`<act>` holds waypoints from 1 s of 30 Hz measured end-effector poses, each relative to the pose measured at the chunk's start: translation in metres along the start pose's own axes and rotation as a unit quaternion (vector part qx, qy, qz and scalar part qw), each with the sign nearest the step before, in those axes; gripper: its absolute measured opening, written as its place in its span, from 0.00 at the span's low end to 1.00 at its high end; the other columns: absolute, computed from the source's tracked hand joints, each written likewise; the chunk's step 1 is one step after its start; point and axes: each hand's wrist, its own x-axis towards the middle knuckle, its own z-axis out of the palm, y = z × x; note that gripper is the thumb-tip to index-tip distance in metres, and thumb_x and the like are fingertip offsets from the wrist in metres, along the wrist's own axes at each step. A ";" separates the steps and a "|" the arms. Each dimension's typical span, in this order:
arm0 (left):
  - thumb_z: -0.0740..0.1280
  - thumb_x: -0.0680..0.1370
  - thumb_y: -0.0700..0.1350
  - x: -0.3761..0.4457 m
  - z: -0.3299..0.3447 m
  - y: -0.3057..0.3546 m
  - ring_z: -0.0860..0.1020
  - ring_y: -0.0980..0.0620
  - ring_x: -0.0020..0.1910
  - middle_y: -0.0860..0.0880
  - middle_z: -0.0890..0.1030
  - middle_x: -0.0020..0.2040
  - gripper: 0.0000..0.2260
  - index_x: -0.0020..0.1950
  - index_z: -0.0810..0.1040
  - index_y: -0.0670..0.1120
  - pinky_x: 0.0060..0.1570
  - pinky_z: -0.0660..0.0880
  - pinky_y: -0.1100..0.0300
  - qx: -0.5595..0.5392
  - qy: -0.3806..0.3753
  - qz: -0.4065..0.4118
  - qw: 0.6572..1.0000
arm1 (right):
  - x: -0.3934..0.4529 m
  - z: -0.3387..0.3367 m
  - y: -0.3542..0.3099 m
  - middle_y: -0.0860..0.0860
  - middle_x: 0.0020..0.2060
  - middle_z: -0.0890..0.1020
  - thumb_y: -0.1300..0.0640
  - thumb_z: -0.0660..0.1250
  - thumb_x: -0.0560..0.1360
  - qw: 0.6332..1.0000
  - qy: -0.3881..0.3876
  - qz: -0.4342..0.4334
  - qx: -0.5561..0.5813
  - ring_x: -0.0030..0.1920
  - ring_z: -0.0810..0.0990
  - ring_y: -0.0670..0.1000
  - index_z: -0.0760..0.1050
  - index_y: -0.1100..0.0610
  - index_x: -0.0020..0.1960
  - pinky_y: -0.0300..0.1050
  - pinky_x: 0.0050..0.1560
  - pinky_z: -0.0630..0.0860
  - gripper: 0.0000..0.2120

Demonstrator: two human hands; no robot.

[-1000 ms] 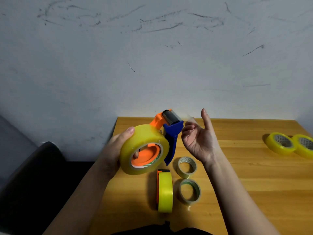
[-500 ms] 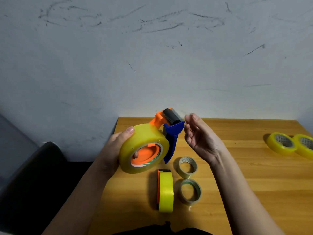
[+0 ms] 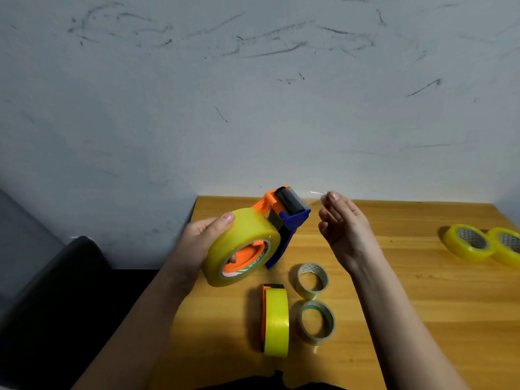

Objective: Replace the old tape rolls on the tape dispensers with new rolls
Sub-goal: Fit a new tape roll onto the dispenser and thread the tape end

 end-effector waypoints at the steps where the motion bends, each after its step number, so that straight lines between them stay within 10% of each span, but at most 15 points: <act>1: 0.60 0.78 0.50 0.000 0.001 0.001 0.74 0.54 0.21 0.46 0.77 0.22 0.18 0.31 0.75 0.42 0.25 0.72 0.67 0.001 -0.002 -0.001 1.000 | 0.001 -0.001 0.001 0.47 0.37 0.81 0.57 0.70 0.71 1.000 -0.006 0.019 0.022 0.32 0.79 0.42 0.77 0.54 0.46 0.32 0.29 0.73 0.04; 9: 0.60 0.77 0.51 -0.001 0.004 0.002 0.75 0.54 0.21 0.46 0.77 0.22 0.18 0.32 0.76 0.42 0.26 0.74 0.67 -0.009 0.001 -0.017 1.000 | 0.005 0.001 0.009 0.51 0.36 0.78 0.71 0.80 0.57 0.933 -0.130 0.155 0.297 0.32 0.78 0.46 0.78 0.55 0.49 0.36 0.34 0.75 0.25; 20: 0.62 0.69 0.57 -0.001 0.007 0.000 0.75 0.53 0.22 0.46 0.77 0.23 0.18 0.33 0.76 0.42 0.27 0.74 0.66 -0.017 -0.003 -0.013 1.000 | 0.004 0.002 0.020 0.49 0.39 0.81 0.59 0.78 0.64 0.922 -0.116 0.133 0.344 0.32 0.79 0.42 0.83 0.58 0.49 0.35 0.33 0.76 0.14; 30: 0.62 0.68 0.58 0.001 0.014 0.000 0.76 0.52 0.24 0.45 0.78 0.24 0.19 0.34 0.76 0.41 0.28 0.75 0.64 -0.011 -0.013 -0.009 1.000 | 0.008 0.009 0.029 0.49 0.41 0.84 0.66 0.85 0.47 0.941 -0.060 0.053 0.329 0.31 0.79 0.42 0.83 0.56 0.49 0.35 0.33 0.76 0.30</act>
